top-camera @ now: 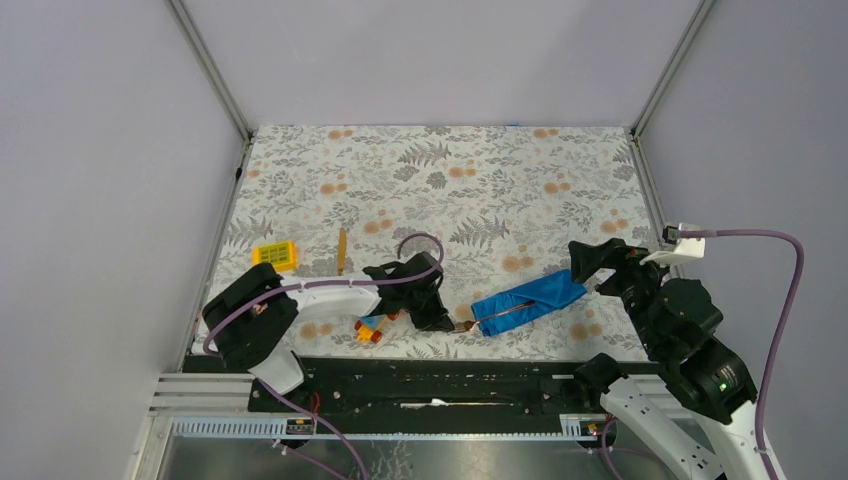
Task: Fold the napkin into a case and place the utensils inside
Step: Insert the fork into the folded napkin.
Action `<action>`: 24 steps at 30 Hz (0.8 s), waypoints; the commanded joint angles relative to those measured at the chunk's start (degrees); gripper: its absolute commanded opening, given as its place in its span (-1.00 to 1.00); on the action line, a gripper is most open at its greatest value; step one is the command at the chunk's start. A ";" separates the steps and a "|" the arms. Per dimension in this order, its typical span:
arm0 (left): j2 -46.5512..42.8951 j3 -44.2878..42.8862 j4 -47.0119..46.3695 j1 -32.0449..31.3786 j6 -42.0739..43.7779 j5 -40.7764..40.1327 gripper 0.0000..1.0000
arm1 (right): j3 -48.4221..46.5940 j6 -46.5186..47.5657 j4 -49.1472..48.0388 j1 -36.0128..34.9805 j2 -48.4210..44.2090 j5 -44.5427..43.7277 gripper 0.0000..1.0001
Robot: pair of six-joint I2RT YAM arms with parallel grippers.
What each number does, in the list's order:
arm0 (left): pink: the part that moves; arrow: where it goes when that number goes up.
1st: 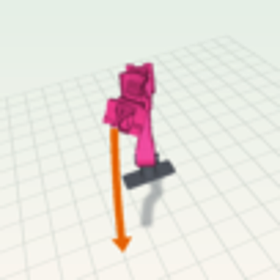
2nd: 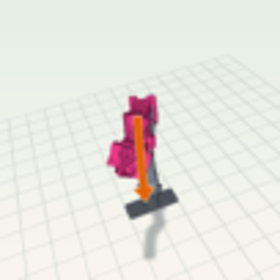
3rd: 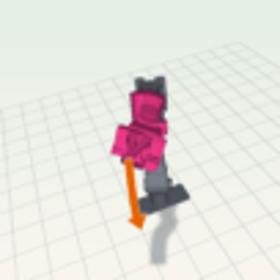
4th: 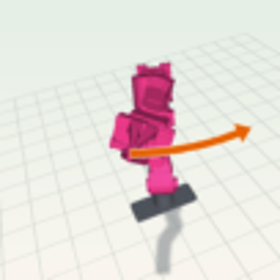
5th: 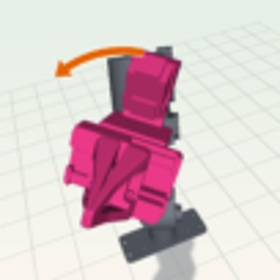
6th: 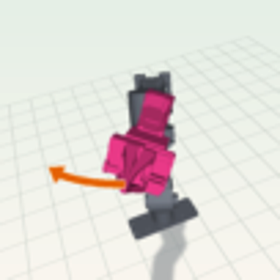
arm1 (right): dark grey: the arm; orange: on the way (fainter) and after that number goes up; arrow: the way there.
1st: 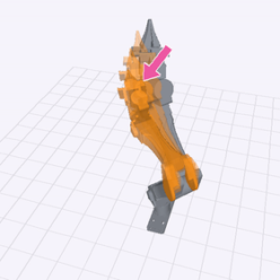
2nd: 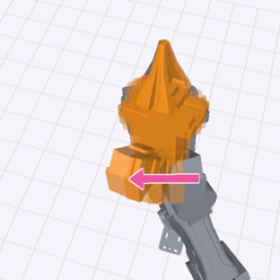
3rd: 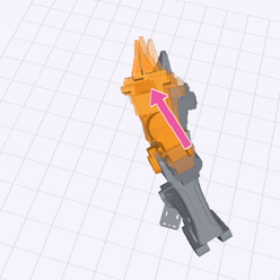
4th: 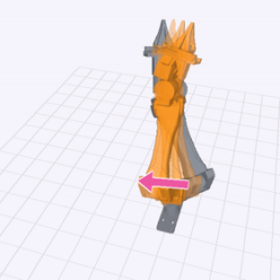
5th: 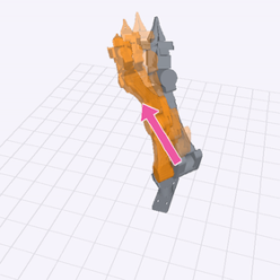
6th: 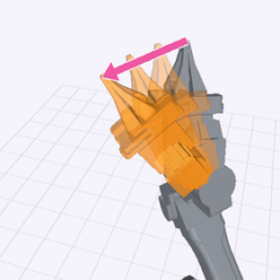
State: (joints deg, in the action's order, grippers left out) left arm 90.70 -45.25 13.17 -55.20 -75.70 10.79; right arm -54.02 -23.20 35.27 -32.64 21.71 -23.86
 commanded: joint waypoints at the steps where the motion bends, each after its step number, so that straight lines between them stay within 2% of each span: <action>1: -3.29 -1.08 -1.60 -0.28 -1.87 -0.01 -0.88 | 0.28 0.17 -1.29 -0.16 -0.63 0.38 0.99; 5: -3.22 -2.42 -1.79 -0.27 -3.76 0.86 -1.00 | 0.56 -0.02 -1.10 -0.20 -1.01 0.53 0.99; 10: -2.02 -3.15 -4.49 -0.27 -5.81 2.24 -1.00 | 0.43 0.03 -0.90 -0.15 -1.19 0.37 0.99; 15: -0.25 -1.18 -11.95 -0.26 -8.76 4.32 -1.00 | 0.34 0.34 -0.74 -0.22 -1.28 0.14 0.99; 24: 3.57 -1.90 -20.06 -0.26 -11.11 3.85 -1.00 | 0.45 0.63 -0.73 -0.15 -0.93 0.06 0.99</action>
State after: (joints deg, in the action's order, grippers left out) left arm 92.51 -46.33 -0.43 -55.31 -84.16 14.66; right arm -53.67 -23.18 35.31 -32.64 20.75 -23.86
